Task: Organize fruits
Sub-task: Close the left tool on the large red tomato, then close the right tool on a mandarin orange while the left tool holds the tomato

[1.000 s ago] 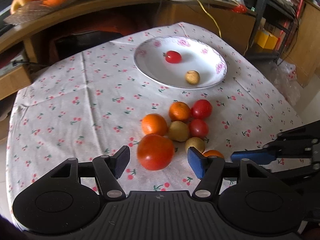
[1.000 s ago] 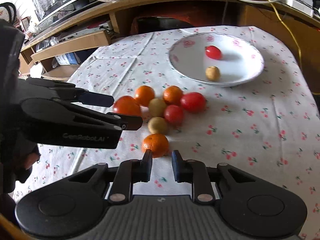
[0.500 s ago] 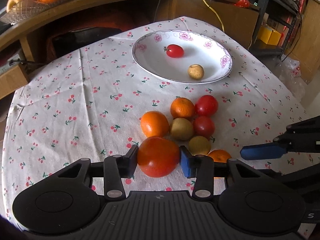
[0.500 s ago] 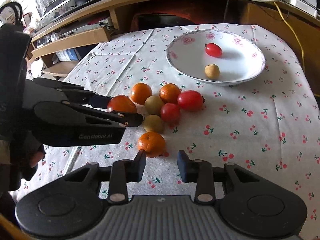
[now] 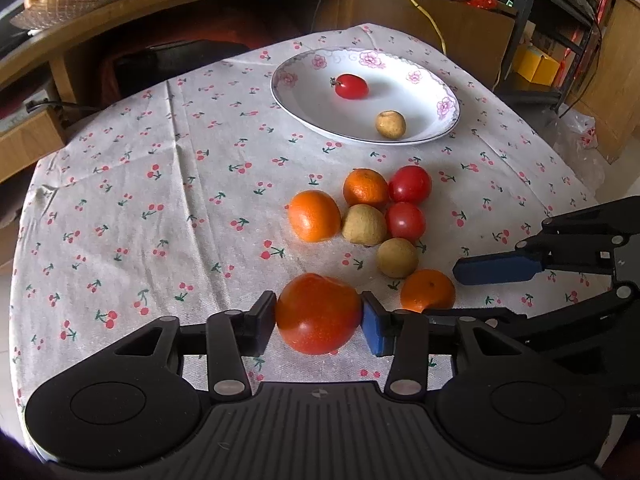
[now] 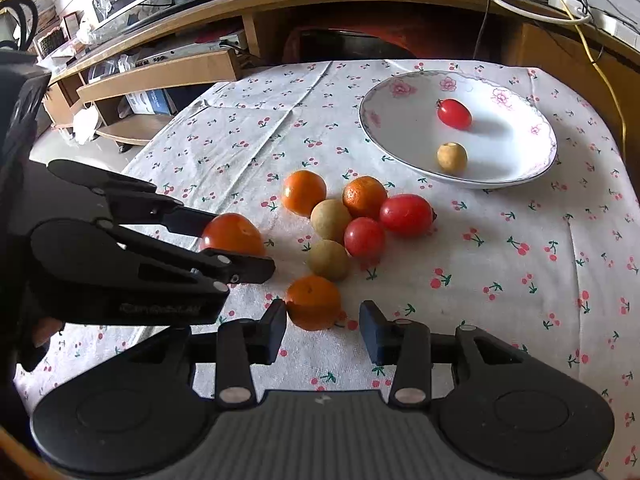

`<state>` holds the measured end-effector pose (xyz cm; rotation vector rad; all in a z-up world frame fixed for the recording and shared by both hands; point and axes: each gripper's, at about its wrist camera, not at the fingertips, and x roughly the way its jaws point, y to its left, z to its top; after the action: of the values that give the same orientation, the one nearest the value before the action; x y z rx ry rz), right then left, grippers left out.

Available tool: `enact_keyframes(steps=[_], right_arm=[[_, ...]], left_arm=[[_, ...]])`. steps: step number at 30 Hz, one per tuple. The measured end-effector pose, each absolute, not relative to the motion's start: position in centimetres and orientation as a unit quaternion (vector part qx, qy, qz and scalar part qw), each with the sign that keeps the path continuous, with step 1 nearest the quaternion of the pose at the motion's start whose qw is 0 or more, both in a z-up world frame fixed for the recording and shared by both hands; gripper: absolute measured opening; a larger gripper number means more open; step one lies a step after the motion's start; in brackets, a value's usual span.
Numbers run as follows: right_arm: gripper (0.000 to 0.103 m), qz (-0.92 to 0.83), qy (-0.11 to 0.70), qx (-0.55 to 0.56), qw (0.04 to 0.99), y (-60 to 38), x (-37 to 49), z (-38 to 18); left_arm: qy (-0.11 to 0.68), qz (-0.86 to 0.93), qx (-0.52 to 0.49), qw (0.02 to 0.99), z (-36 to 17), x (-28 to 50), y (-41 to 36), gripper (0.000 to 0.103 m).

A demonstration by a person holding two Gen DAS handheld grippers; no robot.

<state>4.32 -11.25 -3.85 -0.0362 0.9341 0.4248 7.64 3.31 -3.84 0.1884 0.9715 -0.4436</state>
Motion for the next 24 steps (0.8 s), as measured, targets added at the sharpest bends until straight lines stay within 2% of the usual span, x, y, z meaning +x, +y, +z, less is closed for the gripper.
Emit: enact_keyframes(steps=[4, 9, 14, 17, 21, 24], right_arm=[[0.04, 0.212, 0.445, -0.028, 0.87, -10.9, 4.3, -3.9], [0.041, 0.213, 0.448, -0.034, 0.868, -10.8, 4.5, -4.5], [0.04, 0.218, 0.437, -0.062, 0.87, -10.2, 4.3, -4.7], [0.032, 0.218, 0.436, -0.069, 0.871, -10.2, 4.1, -4.5], [0.031, 0.198, 0.438, -0.071, 0.874, -10.9, 4.2, -4.1], [0.031, 0.187, 0.437, -0.059, 0.878, -11.9, 4.4, -3.7]], left_arm=[[0.462, -0.213, 0.093, 0.856, -3.9, 7.5, 3.6, 0.06], [0.468, -0.208, 0.089, 0.854, -4.0, 7.7, 3.8, 0.069], [0.47, -0.21, 0.093, 0.852, -4.2, 7.8, 3.8, 0.071], [0.468, -0.215, 0.093, 0.852, -4.3, 7.7, 3.5, 0.065], [0.464, -0.225, 0.11, 0.85, -4.2, 7.3, 2.6, 0.053], [0.463, -0.222, 0.114, 0.85, -4.2, 7.2, 2.3, 0.052]])
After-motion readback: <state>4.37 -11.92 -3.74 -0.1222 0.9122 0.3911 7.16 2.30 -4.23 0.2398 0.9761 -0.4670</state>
